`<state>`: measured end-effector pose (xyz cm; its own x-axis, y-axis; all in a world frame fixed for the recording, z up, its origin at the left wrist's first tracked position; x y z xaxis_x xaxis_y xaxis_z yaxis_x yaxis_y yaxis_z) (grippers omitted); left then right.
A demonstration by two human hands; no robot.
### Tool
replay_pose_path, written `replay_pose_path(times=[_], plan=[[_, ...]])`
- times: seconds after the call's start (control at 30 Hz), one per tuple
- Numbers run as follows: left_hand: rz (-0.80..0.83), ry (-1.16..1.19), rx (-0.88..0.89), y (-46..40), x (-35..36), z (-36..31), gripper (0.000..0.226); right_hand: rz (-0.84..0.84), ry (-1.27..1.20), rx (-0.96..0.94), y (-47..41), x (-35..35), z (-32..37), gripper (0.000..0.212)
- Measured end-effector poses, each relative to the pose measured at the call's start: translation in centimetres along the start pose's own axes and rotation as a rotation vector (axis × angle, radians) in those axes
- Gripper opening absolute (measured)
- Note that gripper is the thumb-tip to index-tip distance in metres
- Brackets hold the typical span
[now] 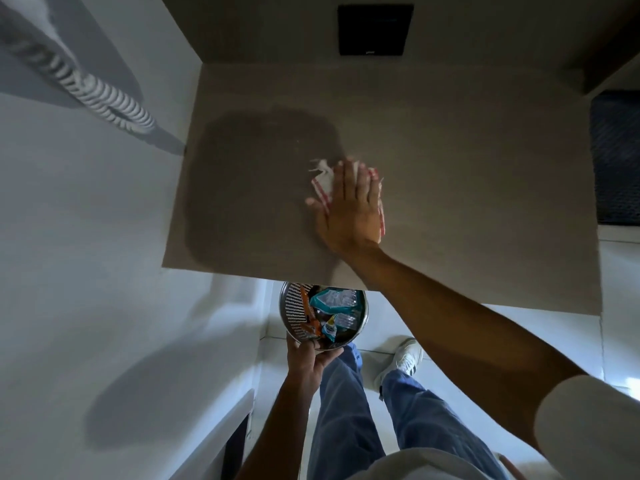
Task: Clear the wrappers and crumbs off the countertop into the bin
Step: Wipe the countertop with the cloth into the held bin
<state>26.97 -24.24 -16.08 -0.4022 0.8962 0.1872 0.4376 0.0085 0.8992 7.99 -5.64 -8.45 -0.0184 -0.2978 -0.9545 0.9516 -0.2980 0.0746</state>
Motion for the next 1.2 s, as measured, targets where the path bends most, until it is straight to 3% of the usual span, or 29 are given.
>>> replay_pose_path(times=[0.1, 0.2, 0.33, 0.5, 0.57, 0.63, 0.7, 0.8, 0.97, 1.1, 1.2], plan=[[0.025, 0.070, -0.003, -0.6, -0.7, -0.2, 0.095, -0.047, -0.021, 0.063, -2.8, 0.1, 2.3, 0.090], [0.019, 0.071, -0.008, -2.0, -1.9, -0.1, 0.074, -0.029, -0.035, 0.015, -7.7, 0.1, 3.9, 0.090], [0.055, 0.112, 0.001, -3.2, -4.0, -0.2, 0.089, 0.069, 0.071, -0.364, -12.2, 0.4, 4.4, 0.079], [0.093, 0.104, 0.031, -2.3, -4.8, -0.3, 0.107, 0.108, 0.142, -0.832, -9.0, -0.1, 3.0, 0.066], [0.093, 0.082, 0.045, -1.2, -4.4, -0.7, 0.114, 0.136, 0.203, -0.944, -6.8, -0.3, 2.5, 0.071], [0.133, 0.085, 0.078, 0.1, -3.9, -0.9, 0.140, 0.156, 0.266, -1.023, -4.2, 0.0, 1.9, 0.081], [0.188, 0.117, 0.102, 1.2, -3.3, -0.9, 0.150, 0.180, 0.285, -1.022, -1.6, 0.5, 1.1, 0.101], [0.170, 0.088, 0.099, 3.0, -2.4, -0.2, 0.137, 0.234, 0.298, -1.014, 2.0, 1.2, -0.1, 0.122], [0.072, 0.023, 0.102, 5.4, -1.3, 1.7, 0.070, 0.202, 0.277, -1.114, 7.0, 1.4, -1.3, 0.122], [0.017, 0.027, 0.083, 7.1, -0.6, 3.1, 0.067, 0.213, 0.182, -1.162, 10.6, 1.1, -1.8, 0.105], [-0.008, 0.002, 0.088, 8.5, -0.1, 3.9, 0.067, 0.353, 0.108, -1.137, 15.0, 1.9, -3.2, 0.096]])
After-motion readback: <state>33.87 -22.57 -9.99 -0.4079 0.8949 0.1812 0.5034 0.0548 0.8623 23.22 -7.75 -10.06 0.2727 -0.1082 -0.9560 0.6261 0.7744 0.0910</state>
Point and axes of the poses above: each hand's wrist, its own y-axis away from the middle knuckle, its own x-axis out of the palm, z = x × y, the point moved 1 cm from there along -y, towards the middle knuckle, and after that the axes turned 3 degrees about -z, right-handed, at the moved point
